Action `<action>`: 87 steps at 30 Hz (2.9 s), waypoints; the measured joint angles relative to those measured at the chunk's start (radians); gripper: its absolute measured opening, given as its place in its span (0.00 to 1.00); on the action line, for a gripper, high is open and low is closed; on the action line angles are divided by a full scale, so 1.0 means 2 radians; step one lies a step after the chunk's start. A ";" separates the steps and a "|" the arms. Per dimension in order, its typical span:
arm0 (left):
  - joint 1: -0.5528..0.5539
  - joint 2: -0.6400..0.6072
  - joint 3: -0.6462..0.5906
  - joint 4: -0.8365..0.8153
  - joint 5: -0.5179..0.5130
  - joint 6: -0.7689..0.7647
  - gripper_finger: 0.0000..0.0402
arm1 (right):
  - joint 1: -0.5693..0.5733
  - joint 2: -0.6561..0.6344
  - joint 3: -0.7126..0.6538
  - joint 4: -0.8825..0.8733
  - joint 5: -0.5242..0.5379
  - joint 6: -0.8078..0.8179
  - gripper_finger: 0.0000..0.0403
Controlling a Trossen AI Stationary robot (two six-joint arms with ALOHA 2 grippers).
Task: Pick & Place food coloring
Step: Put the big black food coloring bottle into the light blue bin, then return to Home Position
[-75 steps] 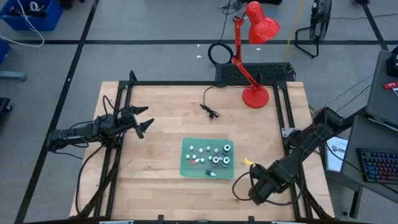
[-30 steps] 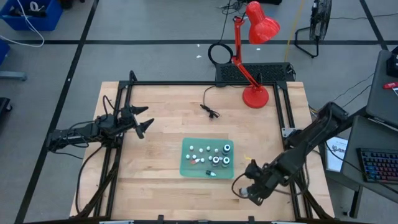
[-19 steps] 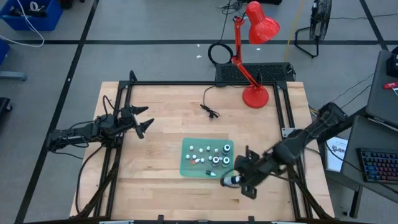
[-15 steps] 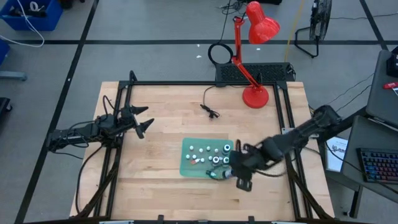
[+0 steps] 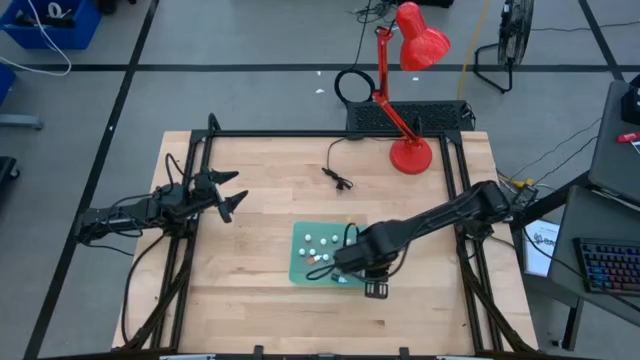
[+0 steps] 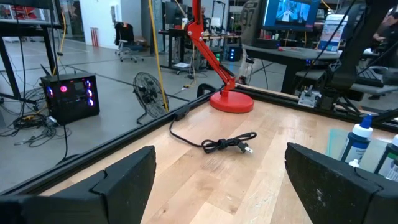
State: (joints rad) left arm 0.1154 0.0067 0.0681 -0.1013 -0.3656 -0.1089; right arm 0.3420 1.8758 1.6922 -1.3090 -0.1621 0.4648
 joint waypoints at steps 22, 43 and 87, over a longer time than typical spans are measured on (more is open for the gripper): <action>0.000 0.000 0.000 0.000 0.000 0.000 0.88 | -0.013 0.048 0.000 0.000 0.002 -0.008 0.50; 0.000 0.000 0.000 0.000 0.000 0.000 0.88 | 0.101 -0.226 -0.013 -0.135 0.320 0.141 0.62; 0.000 0.000 0.000 0.000 0.000 0.000 0.88 | -0.175 -0.927 -0.760 0.705 0.117 -0.266 0.62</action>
State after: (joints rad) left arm 0.1154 0.0063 0.0683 -0.1013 -0.3656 -0.1089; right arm -0.0082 0.0216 0.1721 0.1014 0.0723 -0.0681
